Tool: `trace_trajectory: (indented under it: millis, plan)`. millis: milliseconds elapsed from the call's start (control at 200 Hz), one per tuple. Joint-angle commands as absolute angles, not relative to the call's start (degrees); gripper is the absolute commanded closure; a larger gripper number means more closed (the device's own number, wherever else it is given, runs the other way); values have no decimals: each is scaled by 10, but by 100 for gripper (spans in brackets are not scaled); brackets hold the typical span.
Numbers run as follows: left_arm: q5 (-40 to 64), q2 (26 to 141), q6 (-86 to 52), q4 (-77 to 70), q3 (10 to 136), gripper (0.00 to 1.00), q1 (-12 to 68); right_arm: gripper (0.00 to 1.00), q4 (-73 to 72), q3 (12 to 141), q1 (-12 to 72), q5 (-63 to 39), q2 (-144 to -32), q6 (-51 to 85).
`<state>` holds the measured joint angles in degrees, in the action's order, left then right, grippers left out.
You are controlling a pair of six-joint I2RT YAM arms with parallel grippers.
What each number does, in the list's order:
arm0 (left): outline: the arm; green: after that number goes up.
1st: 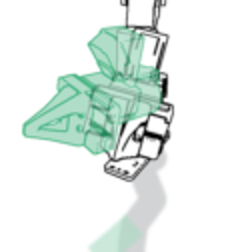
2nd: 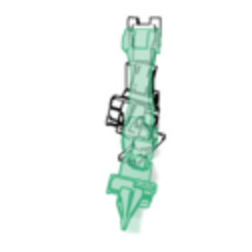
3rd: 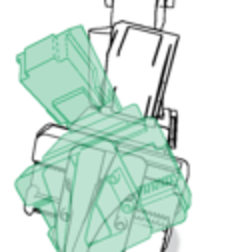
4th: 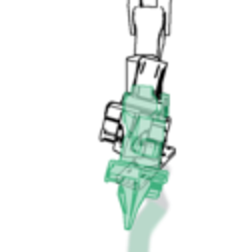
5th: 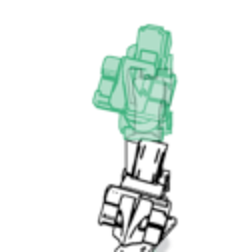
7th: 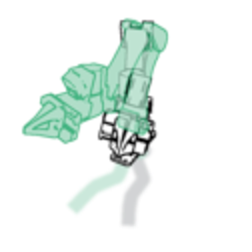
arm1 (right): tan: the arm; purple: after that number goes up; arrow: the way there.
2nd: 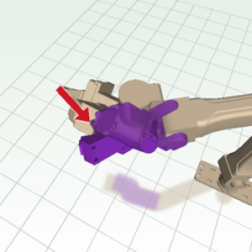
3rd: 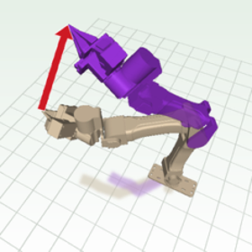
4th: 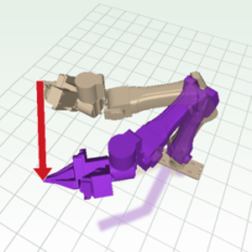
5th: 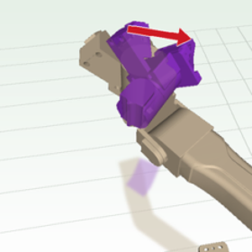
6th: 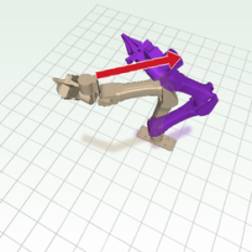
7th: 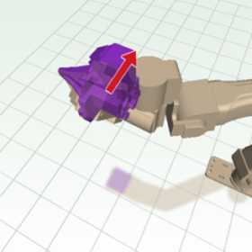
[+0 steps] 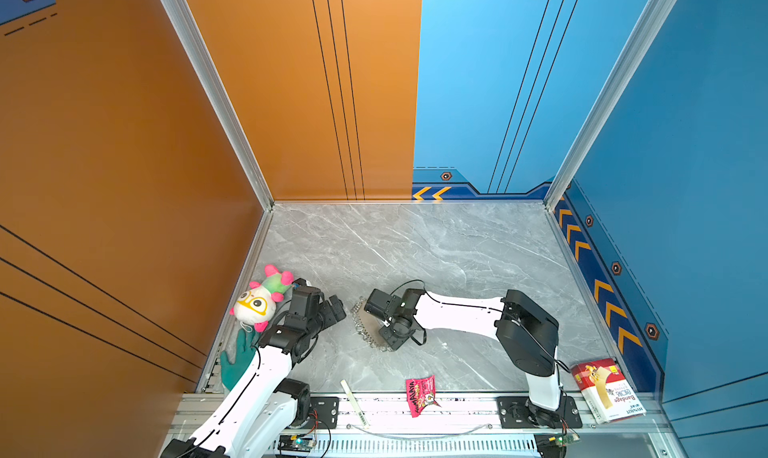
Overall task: Attach keys to a key ring
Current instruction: Pick up the keyring from the center of the table.
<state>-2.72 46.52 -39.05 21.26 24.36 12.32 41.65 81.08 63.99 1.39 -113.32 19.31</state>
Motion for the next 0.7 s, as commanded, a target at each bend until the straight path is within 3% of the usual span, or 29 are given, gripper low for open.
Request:
trace_trajectory:
  millis: [0,325,485,696]
  plan:
    - [-18,467,-389,217,235,2,118,87,441,822,645,23,-1149,194]
    - [-13,472,-386,212,237,2,118,100,441,821,646,34,-1136,200]
    - [25,478,-374,179,251,2,121,100,422,809,635,51,-1089,215]
    - [85,490,-362,121,284,1,161,100,284,747,610,36,-989,258]
